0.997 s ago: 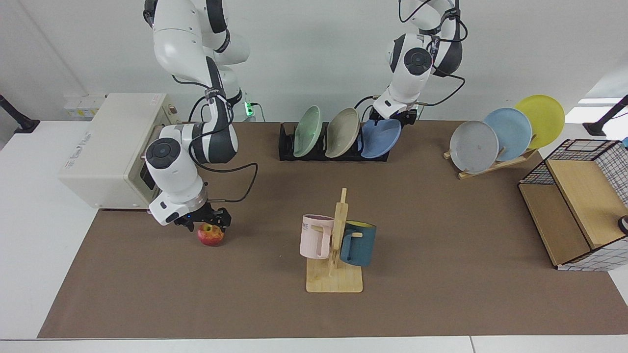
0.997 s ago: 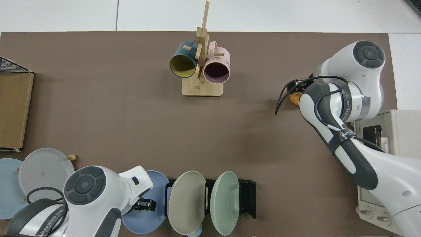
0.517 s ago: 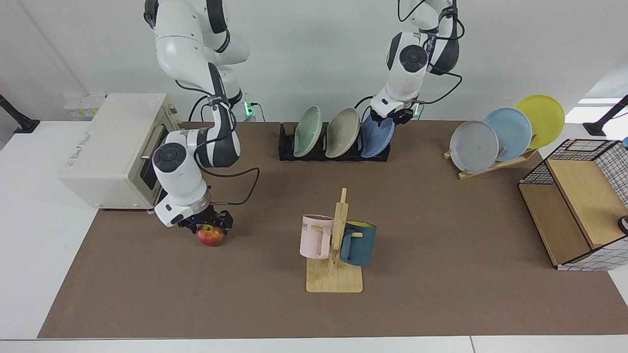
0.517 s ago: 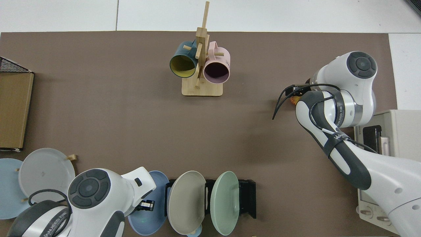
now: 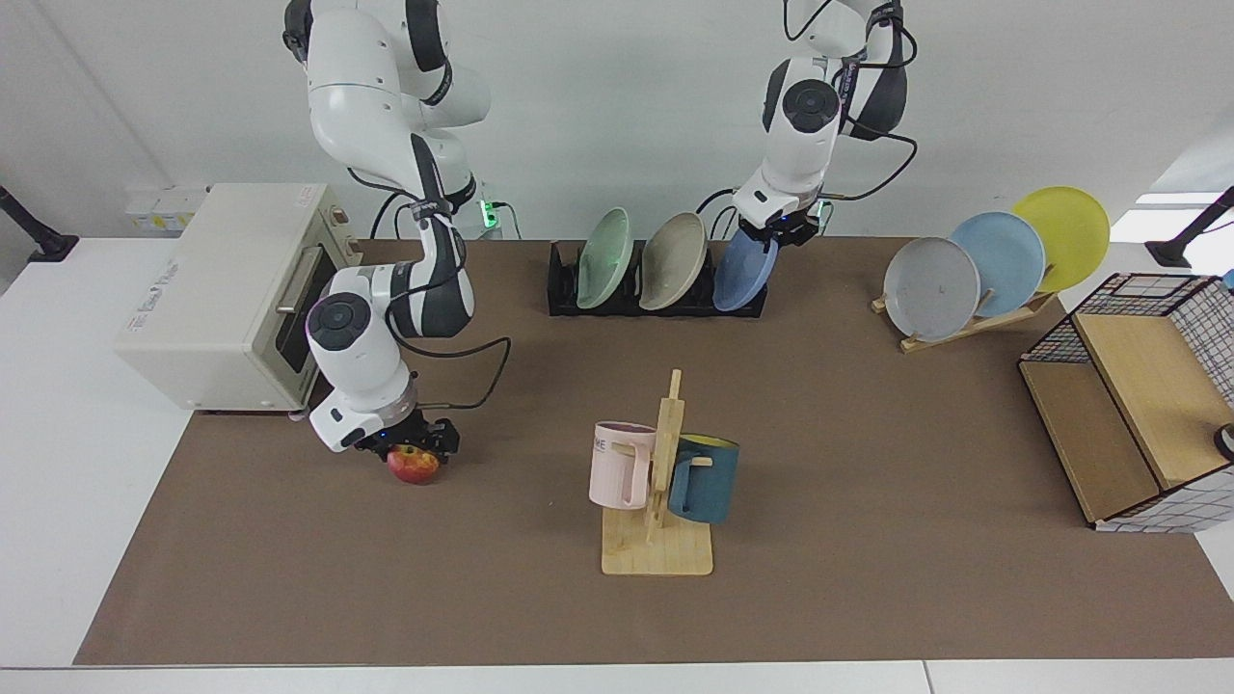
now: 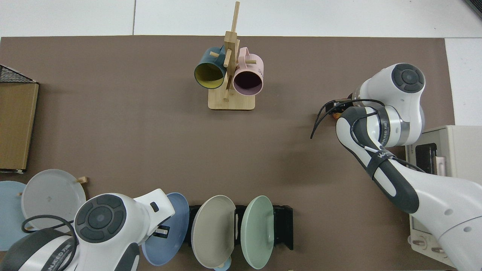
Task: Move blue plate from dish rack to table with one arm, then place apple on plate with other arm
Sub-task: 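Lift the blue plate out with the left gripper while the right gripper grasps the apple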
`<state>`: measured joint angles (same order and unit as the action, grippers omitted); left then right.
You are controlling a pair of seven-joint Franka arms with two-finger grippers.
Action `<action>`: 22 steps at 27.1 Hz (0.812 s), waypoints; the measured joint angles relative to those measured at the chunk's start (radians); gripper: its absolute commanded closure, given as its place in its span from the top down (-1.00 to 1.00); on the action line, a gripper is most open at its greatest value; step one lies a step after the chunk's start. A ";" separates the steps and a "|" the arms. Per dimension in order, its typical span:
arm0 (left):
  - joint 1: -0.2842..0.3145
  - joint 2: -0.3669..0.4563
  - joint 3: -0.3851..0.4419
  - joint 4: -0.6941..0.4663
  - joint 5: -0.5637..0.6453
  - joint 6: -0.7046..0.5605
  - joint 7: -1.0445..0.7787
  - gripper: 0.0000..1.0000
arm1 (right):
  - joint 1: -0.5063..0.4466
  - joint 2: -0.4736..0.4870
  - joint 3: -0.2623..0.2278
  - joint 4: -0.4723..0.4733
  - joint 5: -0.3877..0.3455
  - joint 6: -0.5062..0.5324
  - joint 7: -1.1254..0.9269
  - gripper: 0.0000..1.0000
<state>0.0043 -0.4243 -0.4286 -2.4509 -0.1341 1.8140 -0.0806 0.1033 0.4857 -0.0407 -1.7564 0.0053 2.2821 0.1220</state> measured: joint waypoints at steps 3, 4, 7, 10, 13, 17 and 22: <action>0.000 -0.002 0.000 0.004 0.006 0.000 0.000 -1.00 | 0.000 0.004 0.001 0.001 0.000 0.005 0.000 -0.67; 0.000 -0.002 0.000 0.004 0.006 0.000 0.000 -1.00 | 0.000 0.004 0.001 0.001 0.000 0.005 0.000 -0.75; 0.000 -0.002 0.001 0.004 0.007 0.000 0.000 -1.00 | 0.000 0.004 0.001 0.001 -0.001 0.005 0.000 -0.84; 0.000 -0.002 0.003 0.004 0.007 0.000 0.000 -1.00 | 0.000 0.004 0.001 0.001 -0.001 0.005 0.000 -0.87; 0.000 -0.002 0.004 0.008 0.007 -0.003 0.000 -1.00 | 0.001 0.004 0.001 0.002 -0.001 0.005 0.000 -0.88; 0.007 -0.002 0.007 0.026 0.011 -0.018 -0.003 -1.00 | 0.001 0.000 0.001 0.007 -0.001 0.002 0.000 -0.90; 0.017 -0.002 0.029 0.073 0.023 -0.056 -0.003 -1.00 | 0.001 -0.021 0.001 0.010 -0.001 -0.004 0.000 -0.91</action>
<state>0.0218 -0.4258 -0.4000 -2.3781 -0.1113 1.7582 -0.0832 0.1040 0.4642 -0.0397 -1.7461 0.0047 2.2781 0.1220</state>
